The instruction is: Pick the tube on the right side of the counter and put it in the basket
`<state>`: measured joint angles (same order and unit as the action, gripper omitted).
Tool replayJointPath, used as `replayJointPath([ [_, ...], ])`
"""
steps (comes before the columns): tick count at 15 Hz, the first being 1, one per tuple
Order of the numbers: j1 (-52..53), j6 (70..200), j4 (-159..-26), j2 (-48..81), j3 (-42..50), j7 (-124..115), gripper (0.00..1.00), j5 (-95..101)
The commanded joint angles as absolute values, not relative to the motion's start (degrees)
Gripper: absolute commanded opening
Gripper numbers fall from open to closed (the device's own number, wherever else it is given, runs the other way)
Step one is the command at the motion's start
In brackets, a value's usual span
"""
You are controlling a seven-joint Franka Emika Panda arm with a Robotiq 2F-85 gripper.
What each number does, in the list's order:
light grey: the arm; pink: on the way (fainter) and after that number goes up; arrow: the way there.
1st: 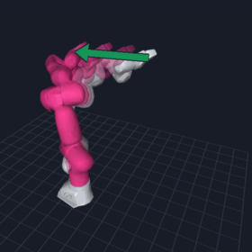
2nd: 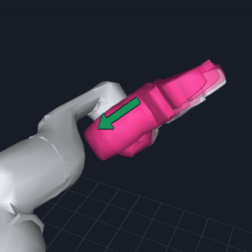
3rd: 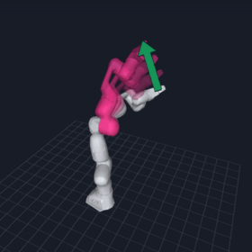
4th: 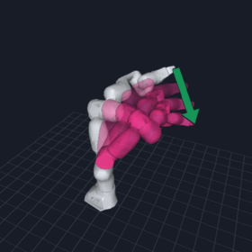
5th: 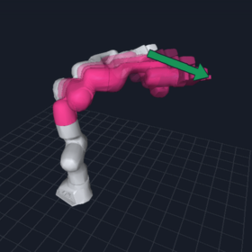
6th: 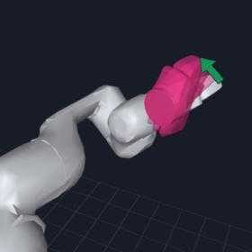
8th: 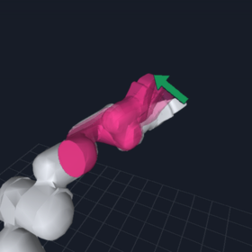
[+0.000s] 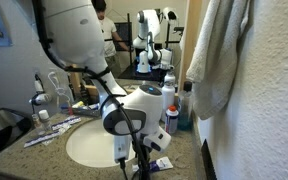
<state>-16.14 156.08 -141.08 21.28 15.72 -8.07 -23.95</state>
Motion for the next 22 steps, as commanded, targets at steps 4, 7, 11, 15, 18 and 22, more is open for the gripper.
replayJointPath([
  [4, -15.8, 159.6, -141.7, 22.6, 16.2, -13.2, 0.49, -21.8],
  [7, -15.7, 159.6, -141.8, 22.2, 16.4, -14.1, 0.28, -21.2],
  [11, -14.7, 158.4, -142.1, 20.5, 16.9, -16.8, 0.12, -20.1],
  [15, -9.1, 156.3, -142.7, 17.0, 17.5, -20.8, 0.12, -14.5],
  [18, -1.9, 152.5, -142.9, 13.1, 19.1, -28.2, 0.12, -5.5],
  [22, 3.8, 142.9, -142.0, 5.7, 16.6, -37.6, 0.12, 6.3],
])
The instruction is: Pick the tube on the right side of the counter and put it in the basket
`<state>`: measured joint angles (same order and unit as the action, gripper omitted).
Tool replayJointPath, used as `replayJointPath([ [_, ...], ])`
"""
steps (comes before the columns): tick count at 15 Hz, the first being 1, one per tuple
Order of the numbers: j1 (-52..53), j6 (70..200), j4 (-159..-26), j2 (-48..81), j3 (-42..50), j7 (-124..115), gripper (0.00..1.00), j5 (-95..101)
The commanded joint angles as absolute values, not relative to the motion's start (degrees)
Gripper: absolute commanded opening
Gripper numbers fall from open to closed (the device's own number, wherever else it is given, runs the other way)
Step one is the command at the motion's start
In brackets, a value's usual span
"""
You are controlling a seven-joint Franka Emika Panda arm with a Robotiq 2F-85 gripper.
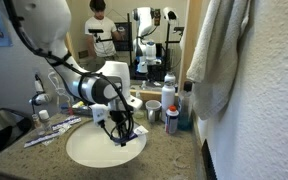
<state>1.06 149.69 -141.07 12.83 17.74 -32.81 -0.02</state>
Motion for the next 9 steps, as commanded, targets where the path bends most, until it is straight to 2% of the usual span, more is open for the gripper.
replayJointPath([
  [1, 4.3, 140.1, -141.7, 3.5, 15.1, -39.2, 0.12, 8.5],
  [5, 4.4, 129.6, -138.7, -2.5, 6.0, -37.0, 0.12, 9.2],
  [9, 5.1, 125.3, -132.9, -1.1, -0.8, -29.0, 0.12, 8.6],
])
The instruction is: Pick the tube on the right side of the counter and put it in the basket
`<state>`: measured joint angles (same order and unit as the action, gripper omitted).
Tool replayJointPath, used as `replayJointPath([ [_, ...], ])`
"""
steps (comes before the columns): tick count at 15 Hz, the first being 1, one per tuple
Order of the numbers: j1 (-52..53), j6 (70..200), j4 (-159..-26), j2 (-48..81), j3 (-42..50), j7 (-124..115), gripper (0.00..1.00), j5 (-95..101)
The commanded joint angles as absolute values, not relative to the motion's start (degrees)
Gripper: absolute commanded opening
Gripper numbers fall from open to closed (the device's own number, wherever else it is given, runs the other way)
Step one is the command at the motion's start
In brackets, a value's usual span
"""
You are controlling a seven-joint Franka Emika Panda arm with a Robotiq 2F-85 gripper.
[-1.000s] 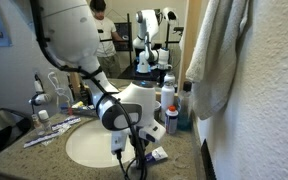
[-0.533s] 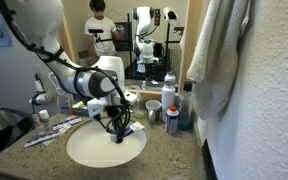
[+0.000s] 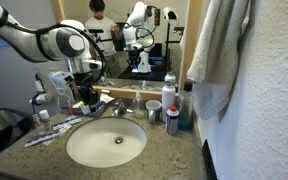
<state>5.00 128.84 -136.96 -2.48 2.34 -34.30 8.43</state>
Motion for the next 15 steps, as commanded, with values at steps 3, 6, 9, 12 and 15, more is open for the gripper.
replayJointPath([
  [3, 5.2, 125.2, -129.3, 2.0, -3.3, -21.9, 0.12, 9.5],
  [6, 5.6, 125.3, -125.8, 5.9, -4.4, -13.9, 0.12, 9.6],
  [9, 6.3, 125.3, -121.7, 10.7, -5.2, -5.9, 0.12, 9.8],
  [12, 7.3, 125.2, -117.7, 15.2, -6.1, 0.9, 0.12, 10.8],
  [15, 8.3, 124.7, -113.6, 19.7, -7.1, 7.9, 0.12, 12.1],
])
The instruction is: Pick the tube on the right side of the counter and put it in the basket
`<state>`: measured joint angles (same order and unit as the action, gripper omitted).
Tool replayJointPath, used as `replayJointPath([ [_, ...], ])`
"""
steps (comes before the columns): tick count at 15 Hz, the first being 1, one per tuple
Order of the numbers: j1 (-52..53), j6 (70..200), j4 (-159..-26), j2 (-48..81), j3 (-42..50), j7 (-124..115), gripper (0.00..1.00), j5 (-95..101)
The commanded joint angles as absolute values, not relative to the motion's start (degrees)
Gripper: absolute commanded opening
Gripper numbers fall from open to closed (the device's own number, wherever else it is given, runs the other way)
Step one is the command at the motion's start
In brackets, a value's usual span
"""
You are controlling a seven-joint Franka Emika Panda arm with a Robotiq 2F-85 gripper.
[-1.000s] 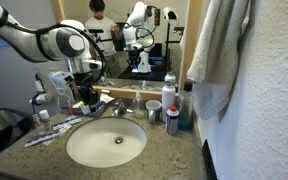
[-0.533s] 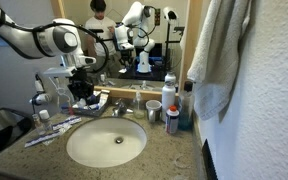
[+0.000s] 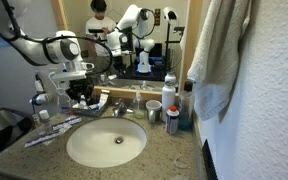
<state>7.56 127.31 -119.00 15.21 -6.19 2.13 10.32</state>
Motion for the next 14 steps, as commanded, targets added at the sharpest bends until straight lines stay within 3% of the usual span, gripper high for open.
replayJointPath([
  [1, 8.6, 124.5, -112.2, 21.2, -7.3, 9.9, 0.12, 13.0],
  [7, 10.8, 120.5, -104.7, 28.4, -7.3, 20.3, 0.12, 20.7],
  [14, 13.8, 124.6, -98.2, 34.1, -6.7, 20.7, 0.12, 30.1],
])
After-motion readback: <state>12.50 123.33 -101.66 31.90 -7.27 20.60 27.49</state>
